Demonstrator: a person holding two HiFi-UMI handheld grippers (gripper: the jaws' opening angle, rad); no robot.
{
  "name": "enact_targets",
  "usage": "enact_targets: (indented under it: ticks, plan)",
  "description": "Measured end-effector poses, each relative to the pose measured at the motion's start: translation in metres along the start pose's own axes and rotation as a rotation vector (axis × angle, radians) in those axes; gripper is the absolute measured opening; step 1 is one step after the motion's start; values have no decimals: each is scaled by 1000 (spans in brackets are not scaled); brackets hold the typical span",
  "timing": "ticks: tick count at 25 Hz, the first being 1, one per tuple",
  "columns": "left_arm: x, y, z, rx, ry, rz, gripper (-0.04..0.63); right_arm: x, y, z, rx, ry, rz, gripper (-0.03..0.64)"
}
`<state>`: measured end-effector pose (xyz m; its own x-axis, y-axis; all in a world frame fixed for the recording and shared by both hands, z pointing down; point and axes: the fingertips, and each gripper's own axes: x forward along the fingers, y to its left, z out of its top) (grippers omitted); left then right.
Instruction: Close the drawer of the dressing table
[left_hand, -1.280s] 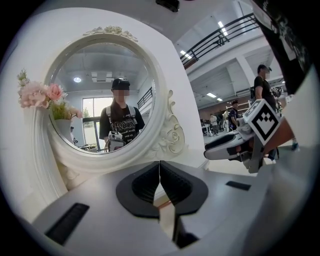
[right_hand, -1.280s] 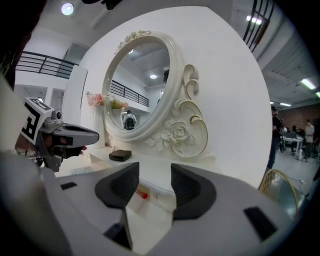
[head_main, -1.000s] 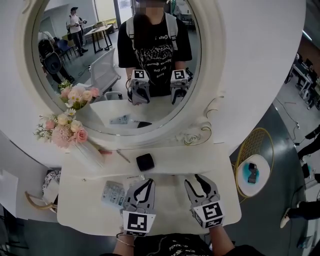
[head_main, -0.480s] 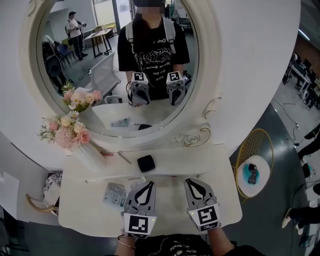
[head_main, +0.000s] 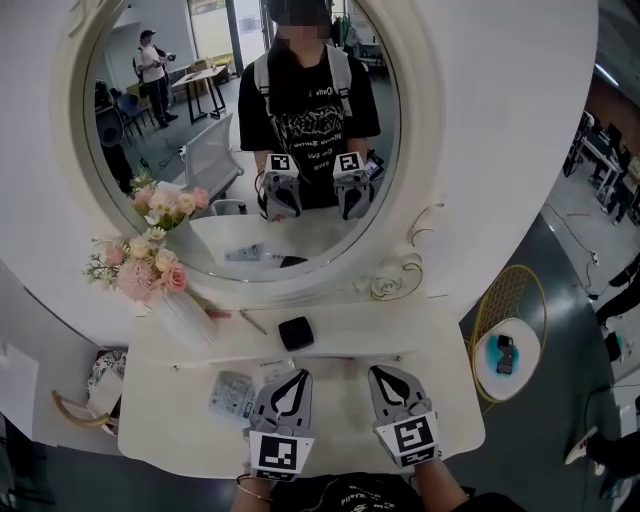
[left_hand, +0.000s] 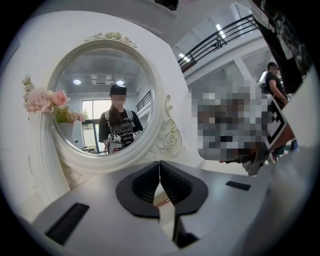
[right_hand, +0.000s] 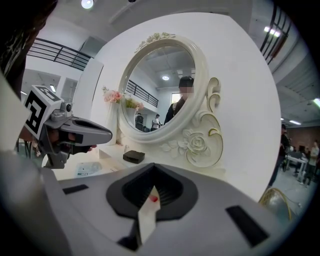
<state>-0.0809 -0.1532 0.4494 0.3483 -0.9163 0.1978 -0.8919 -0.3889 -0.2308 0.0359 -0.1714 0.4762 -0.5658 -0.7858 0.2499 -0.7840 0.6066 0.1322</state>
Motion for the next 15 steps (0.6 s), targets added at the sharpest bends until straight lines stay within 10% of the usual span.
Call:
enact_targets:
  ticks: [15]
  plan:
    - [-9,7,-5,-12,19,4,17,3,10,5,-21,5,9,8]
